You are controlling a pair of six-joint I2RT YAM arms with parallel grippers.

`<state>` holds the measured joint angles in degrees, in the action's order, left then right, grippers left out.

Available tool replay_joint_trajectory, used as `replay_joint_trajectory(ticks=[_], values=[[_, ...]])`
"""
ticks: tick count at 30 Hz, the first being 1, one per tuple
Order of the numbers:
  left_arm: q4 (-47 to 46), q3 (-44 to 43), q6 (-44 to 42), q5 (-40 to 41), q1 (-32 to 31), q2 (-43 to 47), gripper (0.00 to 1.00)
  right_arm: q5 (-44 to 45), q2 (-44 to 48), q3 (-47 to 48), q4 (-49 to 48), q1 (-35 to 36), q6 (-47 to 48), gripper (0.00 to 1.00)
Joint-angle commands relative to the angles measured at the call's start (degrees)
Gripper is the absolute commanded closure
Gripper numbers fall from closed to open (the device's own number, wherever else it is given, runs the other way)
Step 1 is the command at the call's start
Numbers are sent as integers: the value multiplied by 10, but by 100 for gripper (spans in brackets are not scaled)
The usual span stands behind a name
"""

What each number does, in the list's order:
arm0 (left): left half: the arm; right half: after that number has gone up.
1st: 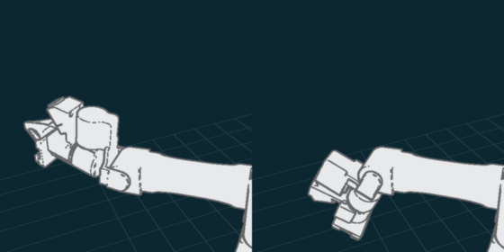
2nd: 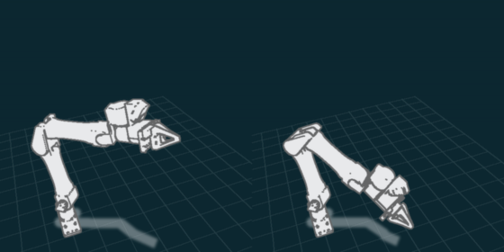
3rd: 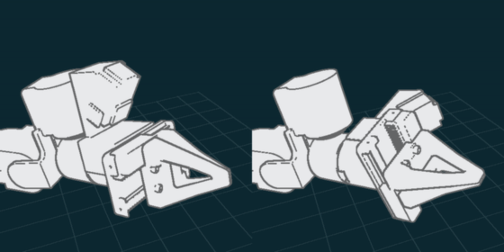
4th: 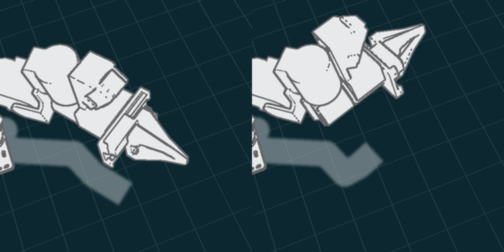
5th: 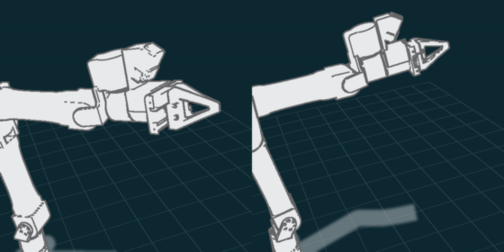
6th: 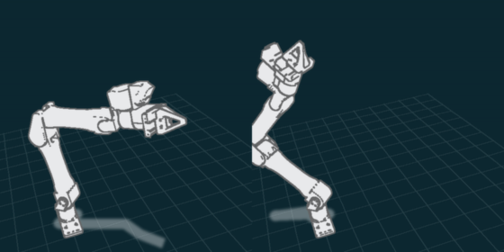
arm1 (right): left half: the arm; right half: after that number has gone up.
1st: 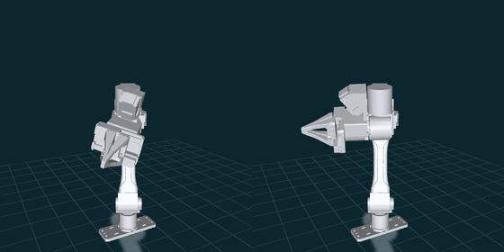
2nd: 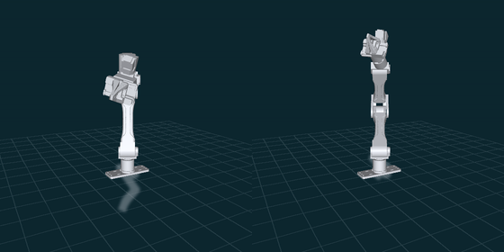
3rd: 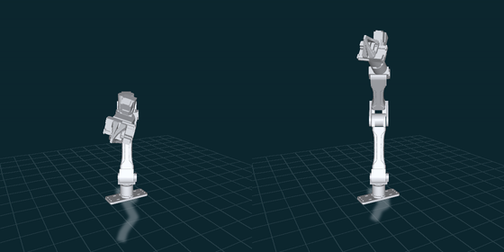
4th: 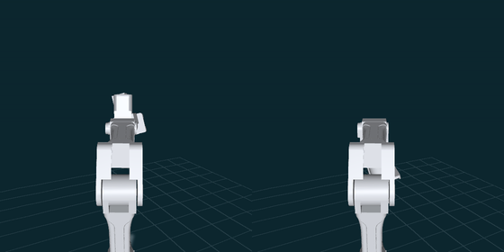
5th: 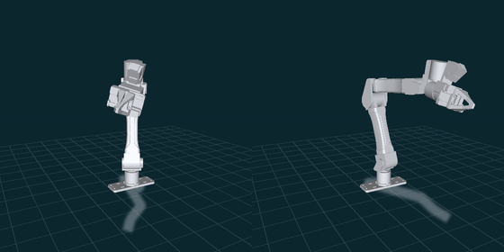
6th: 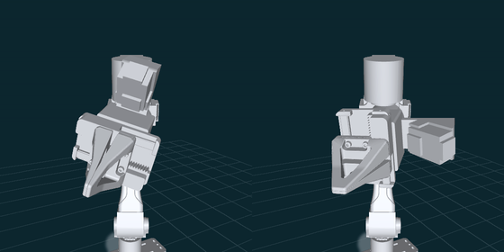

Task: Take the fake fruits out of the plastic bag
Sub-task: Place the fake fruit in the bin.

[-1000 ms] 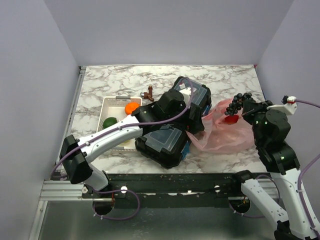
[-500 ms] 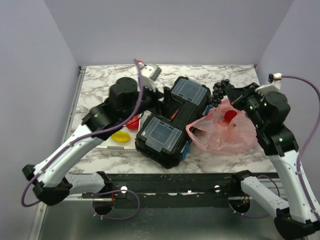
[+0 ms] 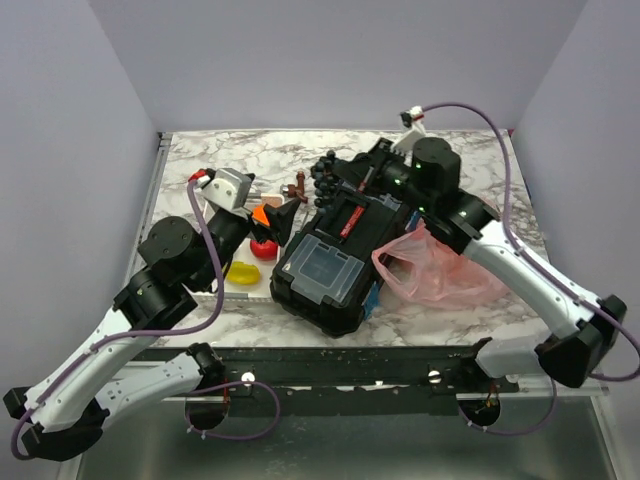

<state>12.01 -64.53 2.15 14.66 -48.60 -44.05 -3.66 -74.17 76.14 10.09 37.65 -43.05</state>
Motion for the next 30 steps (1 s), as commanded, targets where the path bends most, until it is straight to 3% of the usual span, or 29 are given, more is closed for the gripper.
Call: replay_joint_trajectory(ticks=[1,11,17,23,30], values=[[-34,5,-58,47,-14,12,1,75,-95,73,-47,56,23,99],[-161,106,-130,126,-21,117,1,134,-352,274,-6,143,58,99],[-196,132,-143,156,-22,137,1,172,-469,366,25,183,63,98],[-208,139,-150,176,-21,137,2,198,-540,418,49,205,63,76],[-224,151,-152,187,-21,148,2,211,-551,432,61,205,65,49]])
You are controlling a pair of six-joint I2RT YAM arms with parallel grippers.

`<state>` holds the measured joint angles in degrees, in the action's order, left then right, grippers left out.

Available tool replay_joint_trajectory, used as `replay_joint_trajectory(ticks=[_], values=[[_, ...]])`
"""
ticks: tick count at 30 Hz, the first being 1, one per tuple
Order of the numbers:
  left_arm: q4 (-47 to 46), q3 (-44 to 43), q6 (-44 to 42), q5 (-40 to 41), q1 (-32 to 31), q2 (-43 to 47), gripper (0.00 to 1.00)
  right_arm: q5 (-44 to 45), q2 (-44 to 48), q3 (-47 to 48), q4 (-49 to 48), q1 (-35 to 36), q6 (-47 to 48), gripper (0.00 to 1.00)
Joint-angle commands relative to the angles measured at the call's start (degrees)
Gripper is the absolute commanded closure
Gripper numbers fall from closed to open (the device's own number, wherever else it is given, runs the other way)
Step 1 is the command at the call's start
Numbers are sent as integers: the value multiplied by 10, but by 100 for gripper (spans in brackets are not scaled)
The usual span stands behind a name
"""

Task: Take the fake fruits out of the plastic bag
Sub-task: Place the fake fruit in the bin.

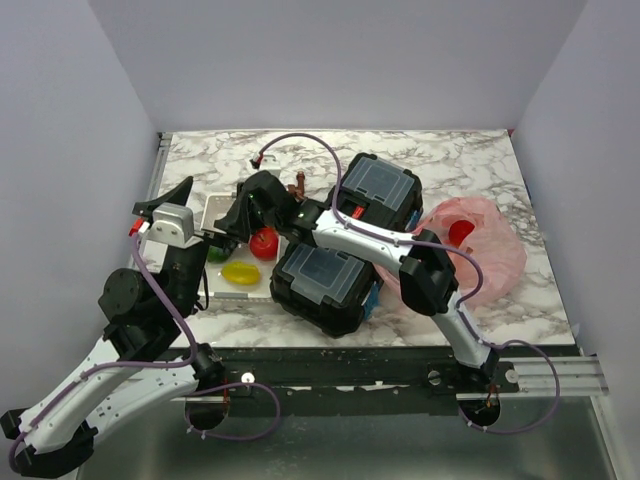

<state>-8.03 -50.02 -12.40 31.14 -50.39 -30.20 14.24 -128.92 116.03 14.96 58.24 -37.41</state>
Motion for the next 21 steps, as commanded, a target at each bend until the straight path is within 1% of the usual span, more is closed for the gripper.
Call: replay_joint_trajectory(ticks=[1,2,4,6,10,13,16,18,21], values=[[-24,8,-5,21,-3,9,1,35,0,34,15,-1,11,46],[-26,9,-5,20,-3,8,2,39,6,33,18,-1,12,42],[-25,8,-4,20,-3,3,2,50,20,30,24,-1,17,39],[-18,5,3,15,-3,1,2,63,44,20,32,-1,22,37],[-18,8,8,8,-3,-3,2,93,129,-47,31,-1,22,35],[-4,0,13,-6,-4,-16,2,120,214,-117,31,-1,29,35],[8,-6,23,-34,-3,-39,1,155,322,-207,35,-1,34,35],[23,-16,38,-43,-3,-62,1,191,396,-263,56,-1,32,36],[65,-48,69,-79,-3,-114,1,255,517,-347,115,-1,15,36]])
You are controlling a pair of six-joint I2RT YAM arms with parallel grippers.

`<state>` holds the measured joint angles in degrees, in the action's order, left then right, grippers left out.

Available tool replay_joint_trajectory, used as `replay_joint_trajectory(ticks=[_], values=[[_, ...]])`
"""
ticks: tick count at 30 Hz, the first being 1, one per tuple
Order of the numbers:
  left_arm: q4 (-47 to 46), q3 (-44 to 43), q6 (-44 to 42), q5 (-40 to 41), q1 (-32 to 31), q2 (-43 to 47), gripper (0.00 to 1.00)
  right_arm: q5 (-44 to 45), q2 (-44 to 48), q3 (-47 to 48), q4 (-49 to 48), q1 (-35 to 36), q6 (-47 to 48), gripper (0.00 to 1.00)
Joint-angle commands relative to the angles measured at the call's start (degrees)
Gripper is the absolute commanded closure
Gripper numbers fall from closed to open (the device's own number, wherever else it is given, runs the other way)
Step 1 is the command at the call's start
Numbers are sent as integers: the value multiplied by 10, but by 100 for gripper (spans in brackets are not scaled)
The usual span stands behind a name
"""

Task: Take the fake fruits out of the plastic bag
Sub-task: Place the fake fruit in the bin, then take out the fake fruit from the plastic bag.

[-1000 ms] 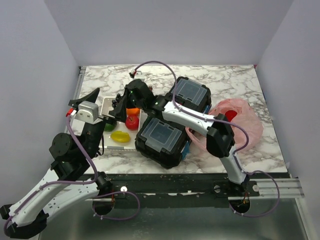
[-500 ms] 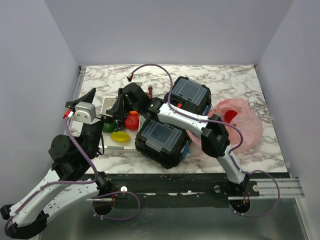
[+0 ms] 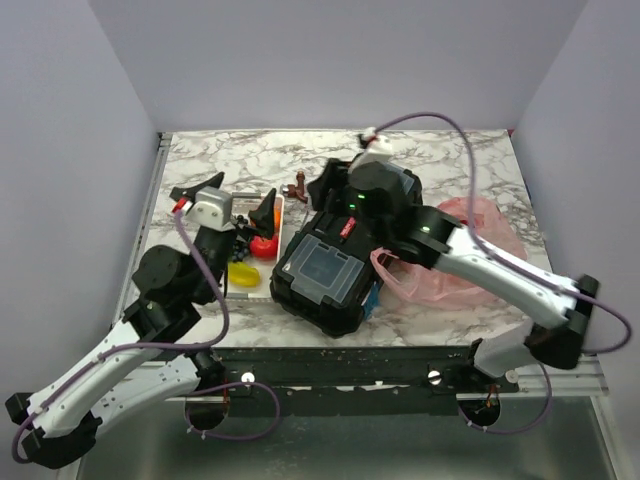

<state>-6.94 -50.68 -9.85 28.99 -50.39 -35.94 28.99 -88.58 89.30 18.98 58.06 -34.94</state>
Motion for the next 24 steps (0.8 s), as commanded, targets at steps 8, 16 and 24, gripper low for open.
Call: replay_joint_trajectory(ticks=[8,16,24], values=[[148,-116,156,-273,-6,-190,2,247,415,-281,292,0,-197,36],[170,-145,210,-387,-60,-306,4,280,481,-344,473,0,-343,36],[228,-192,195,-354,-115,-415,13,320,440,-353,513,0,-407,36]])
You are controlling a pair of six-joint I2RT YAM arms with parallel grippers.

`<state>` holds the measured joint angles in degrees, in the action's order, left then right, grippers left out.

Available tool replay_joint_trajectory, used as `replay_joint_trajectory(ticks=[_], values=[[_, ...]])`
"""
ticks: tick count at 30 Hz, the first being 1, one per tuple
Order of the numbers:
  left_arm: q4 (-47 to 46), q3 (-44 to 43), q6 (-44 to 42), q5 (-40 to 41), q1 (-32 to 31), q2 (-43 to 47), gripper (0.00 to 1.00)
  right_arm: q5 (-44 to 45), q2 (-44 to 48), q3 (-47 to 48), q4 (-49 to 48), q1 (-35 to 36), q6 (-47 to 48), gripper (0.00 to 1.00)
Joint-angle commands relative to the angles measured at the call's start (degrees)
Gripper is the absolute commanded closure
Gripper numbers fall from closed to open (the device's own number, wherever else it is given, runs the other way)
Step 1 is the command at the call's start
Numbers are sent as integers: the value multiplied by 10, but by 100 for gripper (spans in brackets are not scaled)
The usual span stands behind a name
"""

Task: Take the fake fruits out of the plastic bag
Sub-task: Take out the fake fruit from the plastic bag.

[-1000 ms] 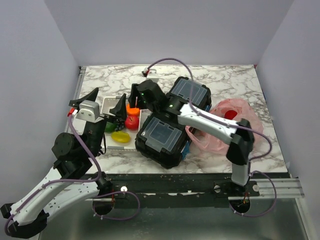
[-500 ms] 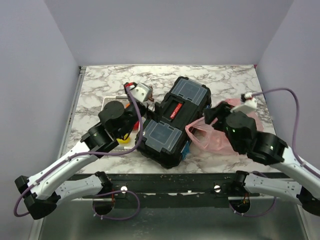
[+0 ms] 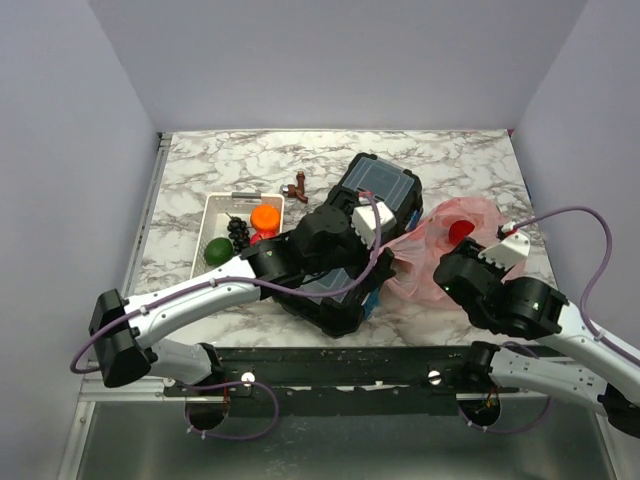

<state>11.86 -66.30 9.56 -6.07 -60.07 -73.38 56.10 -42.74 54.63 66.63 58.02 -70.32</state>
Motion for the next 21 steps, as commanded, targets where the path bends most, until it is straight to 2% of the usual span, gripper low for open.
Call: replay_joint_trajectory(ticks=[1,6,9,11,13,15,19,20,21], values=[[45,-41,-1,1,-20,-49,15,54,-27,-8,30,1,-57,36],[59,-58,-5,11,-21,-79,24,56,-80,-8,-38,-27,-11,32],[61,-62,-9,21,-23,-87,34,-15,-106,-23,-130,-139,86,33],[66,-67,-9,25,-23,-96,44,-122,-102,-52,-234,-237,187,34],[73,-74,-9,20,-24,-107,54,-184,-99,-78,-290,-291,223,34],[83,-87,-10,15,-26,-118,65,-208,-110,-94,-325,-308,235,34],[93,-96,-11,21,-34,-121,96,-245,-170,-99,-363,-318,225,36],[92,-95,-11,27,-35,-119,100,-244,-180,-101,-371,-319,218,39],[91,-93,-11,32,-38,-117,100,-241,-190,-105,-379,-320,206,44]])
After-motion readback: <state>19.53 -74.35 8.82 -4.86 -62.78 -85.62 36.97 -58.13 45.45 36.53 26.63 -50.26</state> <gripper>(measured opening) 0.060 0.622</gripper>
